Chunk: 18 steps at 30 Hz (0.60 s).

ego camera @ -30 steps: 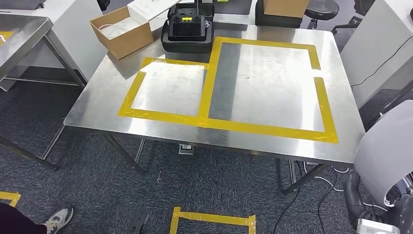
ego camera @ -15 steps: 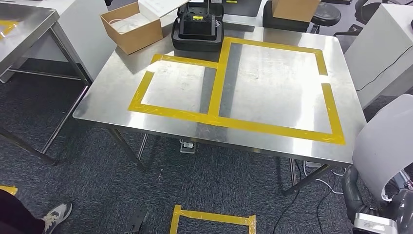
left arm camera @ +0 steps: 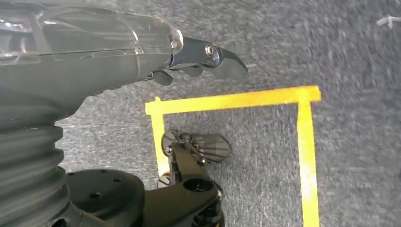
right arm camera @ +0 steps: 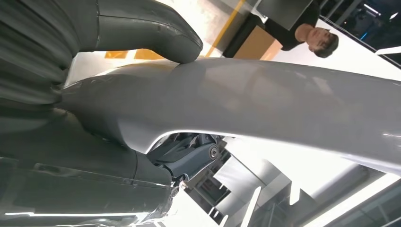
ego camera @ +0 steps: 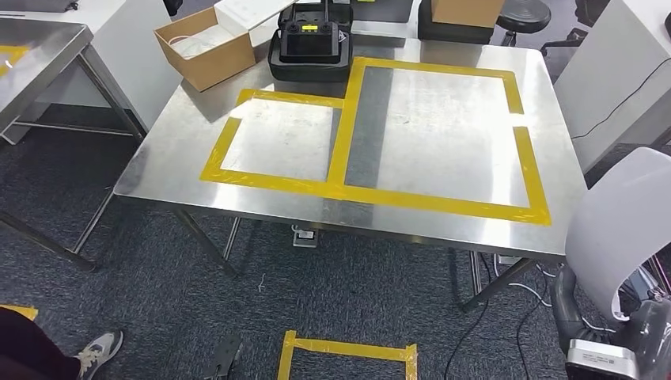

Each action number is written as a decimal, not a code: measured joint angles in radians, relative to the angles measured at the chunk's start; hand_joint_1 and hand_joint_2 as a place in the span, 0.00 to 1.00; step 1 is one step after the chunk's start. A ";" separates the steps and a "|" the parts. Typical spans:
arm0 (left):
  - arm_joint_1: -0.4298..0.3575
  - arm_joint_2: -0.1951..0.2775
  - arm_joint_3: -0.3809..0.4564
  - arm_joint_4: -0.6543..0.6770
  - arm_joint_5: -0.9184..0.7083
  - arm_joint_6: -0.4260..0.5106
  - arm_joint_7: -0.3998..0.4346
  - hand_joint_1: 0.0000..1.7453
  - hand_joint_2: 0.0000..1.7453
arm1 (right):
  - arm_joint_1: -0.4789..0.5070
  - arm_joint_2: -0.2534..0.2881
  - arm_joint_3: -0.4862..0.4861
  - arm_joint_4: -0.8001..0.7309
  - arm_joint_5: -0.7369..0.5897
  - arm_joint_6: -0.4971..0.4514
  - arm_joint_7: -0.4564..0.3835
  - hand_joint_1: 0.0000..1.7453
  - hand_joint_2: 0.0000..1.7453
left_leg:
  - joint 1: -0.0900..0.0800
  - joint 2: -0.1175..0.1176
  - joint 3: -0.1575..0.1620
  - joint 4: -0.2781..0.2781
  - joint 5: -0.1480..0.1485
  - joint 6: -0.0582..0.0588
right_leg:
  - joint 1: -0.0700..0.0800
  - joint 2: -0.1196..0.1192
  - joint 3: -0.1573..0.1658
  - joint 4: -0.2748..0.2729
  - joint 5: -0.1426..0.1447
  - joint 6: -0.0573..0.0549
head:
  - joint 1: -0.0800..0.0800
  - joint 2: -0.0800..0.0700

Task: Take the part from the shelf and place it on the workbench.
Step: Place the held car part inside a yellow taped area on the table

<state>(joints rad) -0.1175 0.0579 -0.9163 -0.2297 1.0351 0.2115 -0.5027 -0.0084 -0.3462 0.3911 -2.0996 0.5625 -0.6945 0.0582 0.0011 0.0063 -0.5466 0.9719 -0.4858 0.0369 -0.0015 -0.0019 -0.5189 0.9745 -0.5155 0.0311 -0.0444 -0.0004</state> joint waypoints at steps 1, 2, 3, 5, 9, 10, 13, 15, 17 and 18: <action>0.001 -0.001 0.000 0.000 0.002 -0.001 0.001 0.00 1.00 | -0.003 -0.003 0.000 -0.001 0.005 0.000 0.005 1.00 1.00 | 0.004 0.001 0.019 -0.026 0.010 0.001 | 0.000 0.001 -0.007 0.021 -0.012 0.002 | 0.002 0.000; 0.003 -0.003 0.000 0.000 0.002 -0.002 0.003 0.00 1.00 | -0.005 -0.007 0.000 -0.001 0.009 0.000 0.010 1.00 1.00 | 0.008 0.001 0.034 -0.044 0.017 -0.002 | -0.002 0.003 -0.028 0.065 -0.032 0.005 | 0.003 0.000; 0.004 -0.005 0.000 0.001 0.000 -0.002 0.006 0.00 1.00 | -0.007 -0.009 0.001 -0.001 0.012 -0.001 0.014 1.00 1.00 | 0.010 0.002 0.042 -0.050 0.017 -0.003 | -0.006 0.003 -0.063 0.126 -0.058 0.010 | 0.005 0.000; 0.006 -0.011 0.000 0.001 -0.004 -0.002 0.015 0.00 1.00 | -0.006 -0.013 0.003 0.000 0.015 0.000 0.017 1.00 1.00 | 0.012 0.002 0.052 -0.051 0.009 -0.012 | -0.018 0.003 -0.128 0.226 -0.083 0.022 | 0.004 0.000; 0.011 -0.021 0.000 0.001 -0.004 -0.002 0.020 0.00 1.00 | -0.007 -0.017 0.007 0.001 0.019 0.000 0.019 1.00 1.00 | 0.031 -0.003 0.081 -0.036 -0.030 -0.047 | -0.039 0.002 -0.084 0.079 0.045 0.053 | 0.008 0.000; 0.011 -0.020 0.000 0.002 -0.004 -0.002 0.020 0.00 1.00 | -0.007 -0.018 0.009 0.001 0.020 0.000 0.019 1.00 1.00 | 0.032 -0.005 0.082 -0.027 -0.041 -0.058 | -0.040 0.003 -0.064 0.034 0.062 0.052 | 0.013 0.000; 0.009 -0.019 0.000 0.002 -0.005 -0.002 0.020 0.00 1.00 | -0.007 -0.021 0.014 0.001 0.021 0.000 0.023 1.00 1.00 | 0.031 -0.005 0.080 -0.015 -0.059 -0.076 | -0.037 0.005 -0.058 0.017 0.043 0.018 | 0.009 0.000; 0.009 -0.021 0.000 0.002 -0.004 -0.003 0.016 0.00 1.00 | -0.007 -0.021 0.017 0.000 0.022 0.000 0.023 1.00 1.00 | 0.034 -0.003 0.080 -0.004 -0.073 -0.083 | -0.036 0.005 -0.054 0.023 0.030 -0.003 | -0.003 0.000; 0.007 -0.021 0.000 0.002 -0.004 -0.004 0.010 0.00 1.00 | -0.010 -0.022 0.018 -0.002 0.023 0.000 0.024 1.00 1.00 | 0.034 -0.002 0.035 0.083 -0.110 -0.084 | -0.033 0.002 -0.041 0.023 0.018 -0.017 | -0.010 0.000; 0.007 -0.021 0.000 0.002 -0.003 -0.005 0.007 0.00 1.00 | -0.011 -0.022 0.019 -0.003 0.023 0.000 0.024 1.00 1.00 | 0.032 -0.002 -0.011 0.159 -0.134 -0.082 | -0.031 0.001 -0.035 0.023 0.011 -0.023 | -0.012 0.000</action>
<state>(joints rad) -0.1100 0.0368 -0.9163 -0.2274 1.0321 0.2066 -0.4953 -0.0191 -0.3683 0.4101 -2.1028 0.5854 -0.6943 0.0821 0.0336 0.0043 -0.5580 1.1308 -0.6196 -0.0451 -0.0325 -0.0009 -0.5534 0.9974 -0.5042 0.0081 -0.0566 -0.0004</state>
